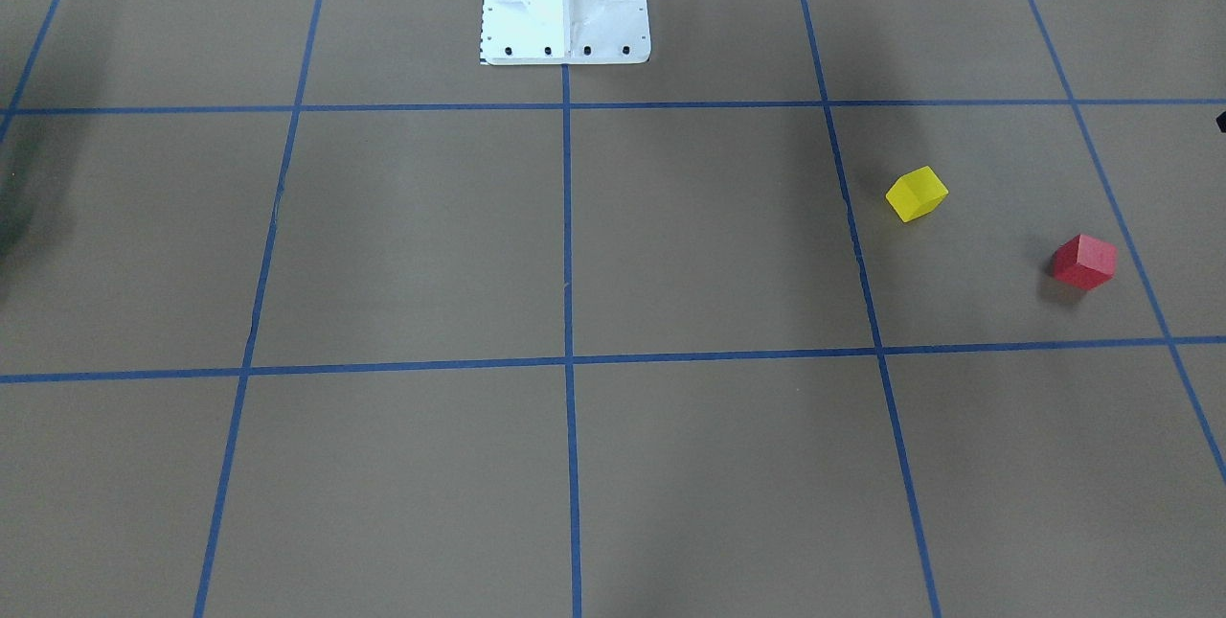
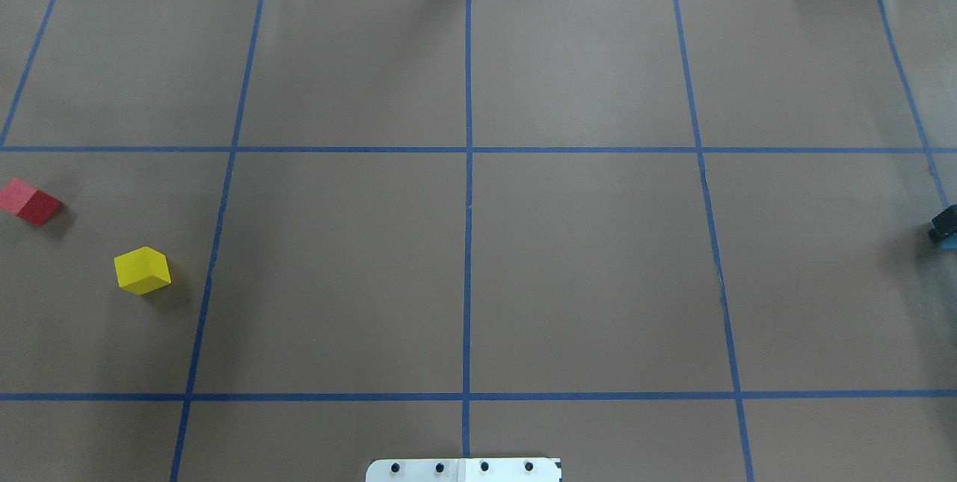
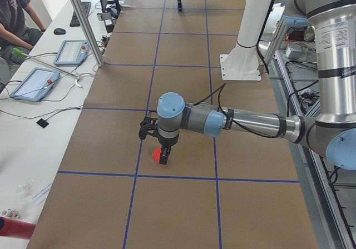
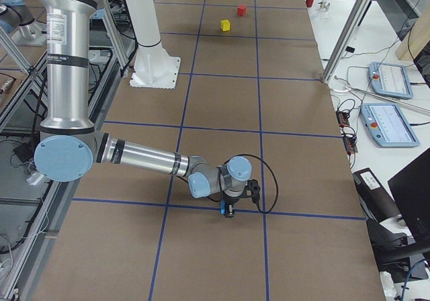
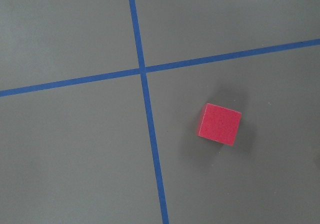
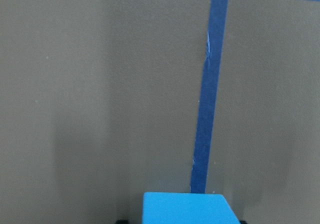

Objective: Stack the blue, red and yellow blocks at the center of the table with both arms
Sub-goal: 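Lower the right gripper onto the blue cube and close on it, then carry the blue cube with the right gripper to the table center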

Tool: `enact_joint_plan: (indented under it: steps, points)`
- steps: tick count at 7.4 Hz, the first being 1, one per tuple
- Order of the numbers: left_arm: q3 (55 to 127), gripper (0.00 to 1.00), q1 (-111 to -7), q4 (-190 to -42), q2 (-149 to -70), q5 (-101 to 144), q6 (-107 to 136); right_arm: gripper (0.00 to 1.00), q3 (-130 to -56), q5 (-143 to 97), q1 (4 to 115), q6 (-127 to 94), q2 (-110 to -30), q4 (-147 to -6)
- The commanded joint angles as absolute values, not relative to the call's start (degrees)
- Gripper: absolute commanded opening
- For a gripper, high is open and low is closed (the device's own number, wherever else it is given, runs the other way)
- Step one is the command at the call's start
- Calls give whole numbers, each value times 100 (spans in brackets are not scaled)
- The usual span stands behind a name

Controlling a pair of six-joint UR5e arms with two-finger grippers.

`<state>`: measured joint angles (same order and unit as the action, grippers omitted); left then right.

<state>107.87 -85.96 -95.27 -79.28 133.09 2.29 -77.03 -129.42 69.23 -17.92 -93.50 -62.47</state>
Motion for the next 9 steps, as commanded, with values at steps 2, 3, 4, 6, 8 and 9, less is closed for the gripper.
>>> enact_joint_plan:
  steps: [2, 3, 4, 6, 8, 9]
  points:
    - [10793, 99, -8596, -9527, -7928, 13315, 237, 0, -8564, -13156, 7213, -1784, -9465, -6362]
    - [10793, 100, -8596, -9519, -7928, 13315, 237, 0, -9196, -13366, 7355, -1810, -9396, -7051]
    - [10793, 99, -8596, -9519, -7928, 13315, 246, 0, -9759, -13342, 7278, -2028, -9117, -7893]
    - [10837, 100, -8596, -9527, -7954, 13315, 264, 0, -10072, -13246, 6377, -3918, -8240, -8095]
    - [10820, 100, -8596, -9527, -7998, 13307, 272, 0, -10055, -12774, 5176, -5441, -7151, -8104]
    - [10828, 100, -8596, -9527, -7998, 13307, 281, 0, -9898, -12022, 4281, -6328, -6449, -8138]
